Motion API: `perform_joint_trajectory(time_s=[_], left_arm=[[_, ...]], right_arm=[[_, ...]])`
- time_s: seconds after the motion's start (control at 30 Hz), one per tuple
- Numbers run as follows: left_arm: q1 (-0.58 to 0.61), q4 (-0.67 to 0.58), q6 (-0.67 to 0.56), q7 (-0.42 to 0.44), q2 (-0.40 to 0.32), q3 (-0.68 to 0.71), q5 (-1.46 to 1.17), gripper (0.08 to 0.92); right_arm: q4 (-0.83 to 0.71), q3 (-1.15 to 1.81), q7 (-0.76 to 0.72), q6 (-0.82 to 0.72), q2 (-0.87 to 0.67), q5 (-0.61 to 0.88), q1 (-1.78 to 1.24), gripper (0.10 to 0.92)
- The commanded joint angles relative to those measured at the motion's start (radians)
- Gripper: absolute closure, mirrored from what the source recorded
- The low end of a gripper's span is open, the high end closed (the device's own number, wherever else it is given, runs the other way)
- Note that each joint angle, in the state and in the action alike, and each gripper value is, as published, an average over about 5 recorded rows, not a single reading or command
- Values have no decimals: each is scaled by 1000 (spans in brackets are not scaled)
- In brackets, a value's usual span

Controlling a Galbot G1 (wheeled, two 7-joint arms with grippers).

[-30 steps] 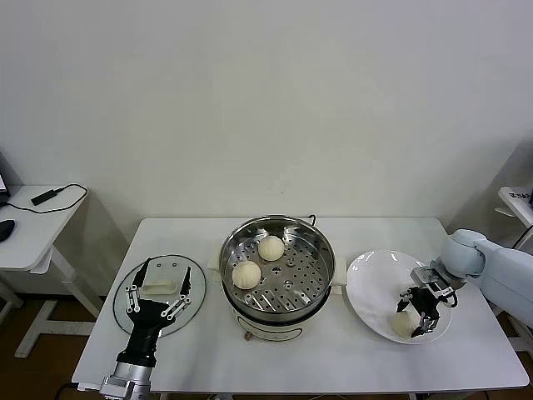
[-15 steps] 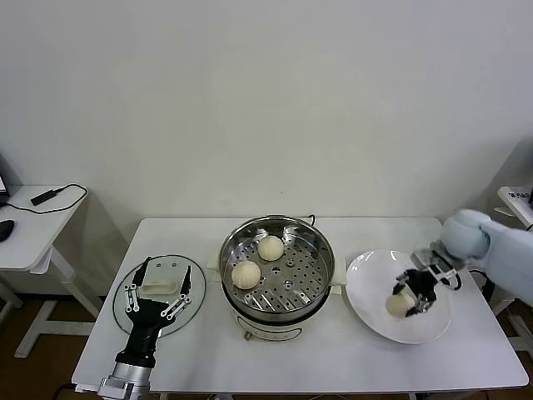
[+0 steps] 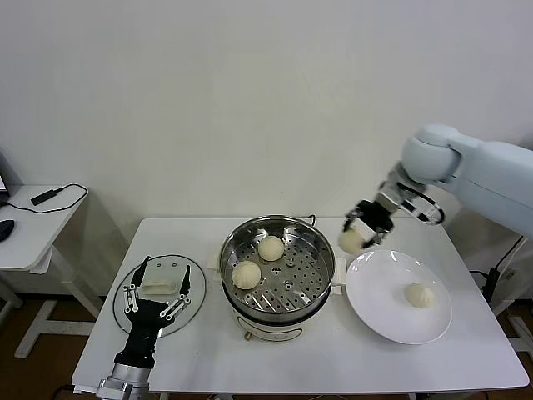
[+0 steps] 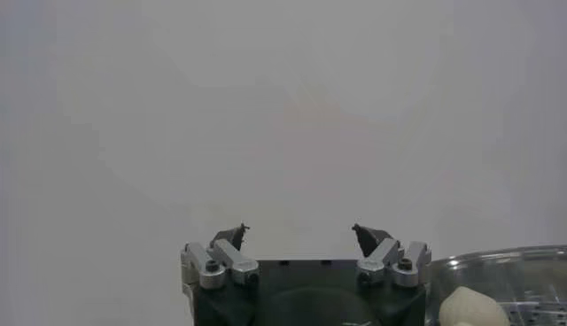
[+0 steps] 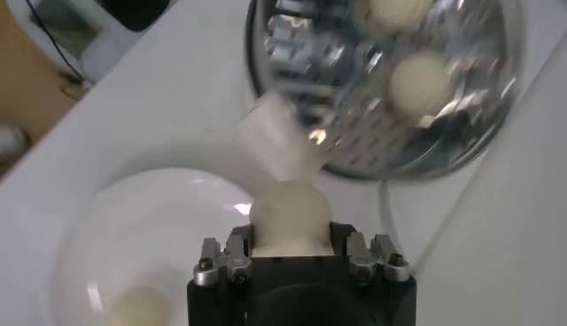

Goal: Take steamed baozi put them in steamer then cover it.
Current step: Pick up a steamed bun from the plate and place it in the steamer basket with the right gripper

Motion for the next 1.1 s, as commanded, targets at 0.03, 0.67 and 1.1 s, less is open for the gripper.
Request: perform_joint_trajectory(time_s=[0.03, 0.67, 1.1], left_arm=[[3, -2, 0, 0, -1, -2, -1, 177], [0, 8, -7, 1, -4, -7, -16, 177], [5, 11, -13, 0, -4, -15, -16, 177]], right_arm=[[125, -43, 28, 135, 165, -72, 81, 423], [137, 33, 154, 404, 183, -490, -199, 423], [122, 37, 140, 420, 207, -493, -239, 417]])
